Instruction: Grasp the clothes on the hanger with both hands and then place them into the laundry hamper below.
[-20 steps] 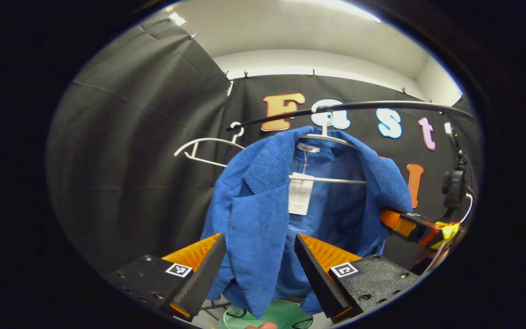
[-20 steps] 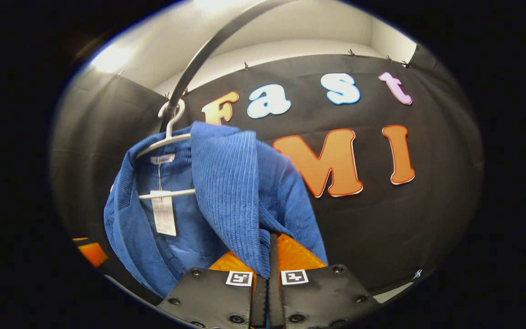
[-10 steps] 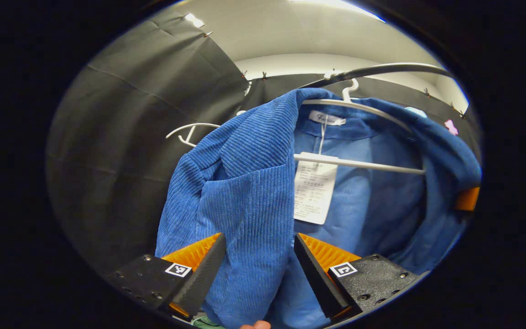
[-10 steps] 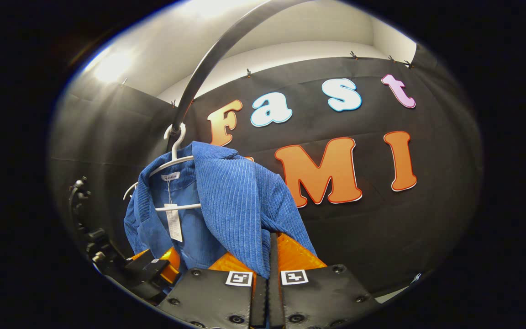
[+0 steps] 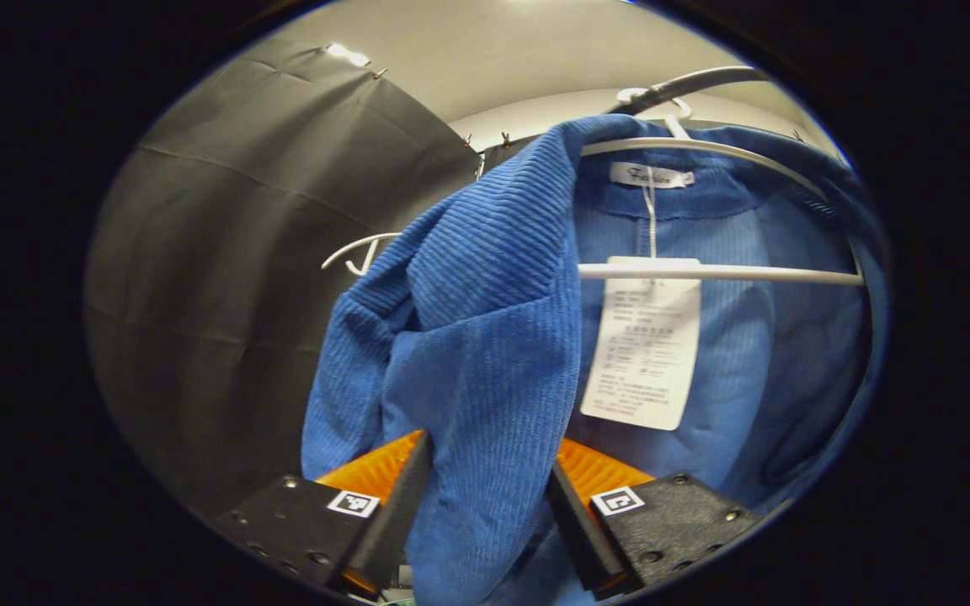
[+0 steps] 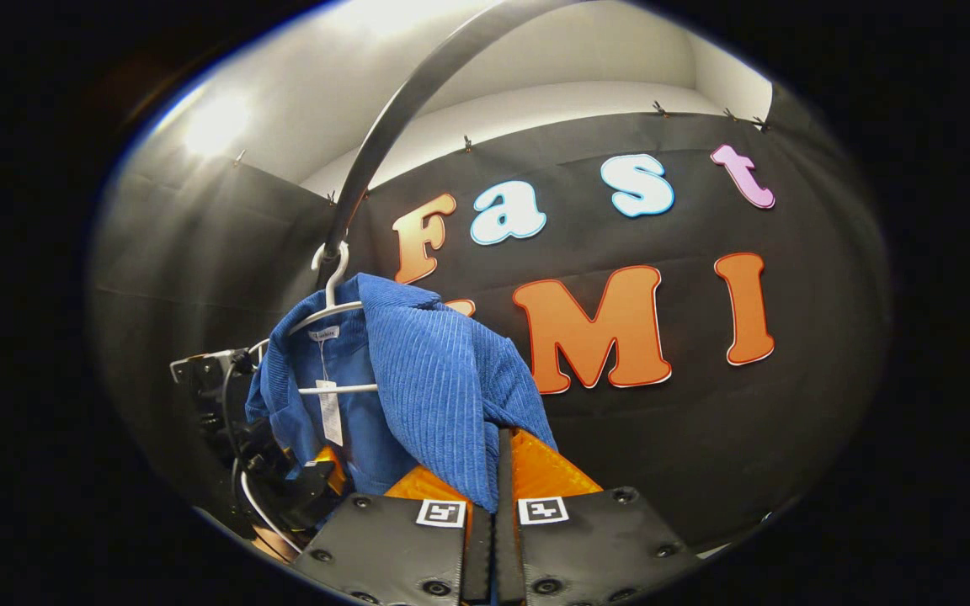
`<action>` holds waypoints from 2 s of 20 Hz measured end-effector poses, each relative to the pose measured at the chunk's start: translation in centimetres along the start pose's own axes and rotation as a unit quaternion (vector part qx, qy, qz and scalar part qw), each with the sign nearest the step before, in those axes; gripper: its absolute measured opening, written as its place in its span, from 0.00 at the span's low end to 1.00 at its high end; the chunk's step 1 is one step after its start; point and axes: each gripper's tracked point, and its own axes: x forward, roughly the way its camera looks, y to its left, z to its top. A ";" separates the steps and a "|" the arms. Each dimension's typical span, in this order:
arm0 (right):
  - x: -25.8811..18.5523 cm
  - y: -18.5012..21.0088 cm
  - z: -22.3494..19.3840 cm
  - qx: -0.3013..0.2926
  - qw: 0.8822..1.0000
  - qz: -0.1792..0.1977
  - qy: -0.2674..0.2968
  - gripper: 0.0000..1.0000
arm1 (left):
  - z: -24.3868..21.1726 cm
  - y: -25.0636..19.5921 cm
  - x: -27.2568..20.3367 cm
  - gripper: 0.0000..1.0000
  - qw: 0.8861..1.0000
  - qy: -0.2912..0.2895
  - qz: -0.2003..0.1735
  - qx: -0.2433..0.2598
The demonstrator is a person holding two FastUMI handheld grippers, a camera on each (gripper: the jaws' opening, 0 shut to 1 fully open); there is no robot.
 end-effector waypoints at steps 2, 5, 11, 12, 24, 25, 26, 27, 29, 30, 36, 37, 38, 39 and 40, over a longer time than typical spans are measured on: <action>0.3 -0.2 0.0 -0.003 1.000 -0.006 -0.006 0.10 | 0.5 0.6 -0.6 0.53 1.000 -0.008 -0.019 0.011; 0.4 -0.8 0.4 -0.003 0.999 -0.024 -0.026 0.10 | 2.0 2.4 -1.6 0.21 0.997 -0.006 -0.044 0.061; -0.4 -2.5 2.2 -0.002 0.994 -0.077 -0.082 0.09 | 10.2 9.0 -2.4 0.07 0.995 -0.061 -0.001 0.074; -0.4 -2.7 2.5 -0.003 0.993 -0.082 -0.086 0.10 | 11.9 9.9 -2.2 0.07 0.995 -0.071 0.009 0.068; -0.8 -3.9 4.5 0.015 0.989 -0.103 -0.106 0.10 | 18.9 14.1 8.7 0.05 0.994 -0.102 -0.028 0.021; -0.6 -3.7 4.5 0.016 0.989 -0.103 -0.106 0.10 | 17.6 13.9 9.7 0.05 0.995 -0.090 -0.037 0.024; -0.6 -3.5 4.5 0.018 0.989 -0.102 -0.105 0.10 | 15.7 13.7 10.5 0.05 0.996 -0.073 -0.050 0.024; -0.6 -3.3 4.5 0.019 0.989 -0.101 -0.103 0.10 | 14.0 13.3 11.2 0.05 0.997 -0.053 -0.062 0.016; -0.7 -3.1 4.5 0.018 0.990 -0.101 -0.101 0.10 | 10.5 13.1 12.0 0.04 0.997 -0.018 -0.070 -0.008; -0.6 -3.0 4.6 0.016 0.990 -0.102 -0.101 0.10 | 9.1 13.0 12.1 0.07 0.997 -0.007 -0.071 -0.012; -0.3 -4.0 5.2 -0.007 0.987 -0.119 -0.106 0.10 | 5.0 12.7 10.5 0.05 0.997 0.018 -0.081 -0.006; -0.1 -4.6 5.3 -0.012 0.986 -0.128 -0.108 0.10 | 5.0 12.7 10.1 0.05 0.996 0.019 -0.082 -0.006; 0.0 -5.4 5.3 -0.019 0.984 -0.141 -0.108 0.10 | 5.1 12.7 9.9 0.05 0.996 0.018 -0.084 -0.004; 0.3 -6.1 5.3 -0.026 0.982 -0.155 -0.108 0.10 | 5.2 12.8 9.8 0.05 0.996 0.018 -0.086 -0.001; 0.8 -6.5 5.2 -0.029 0.980 -0.164 -0.109 0.10 | 5.3 12.9 9.5 0.05 0.996 0.018 -0.086 0.001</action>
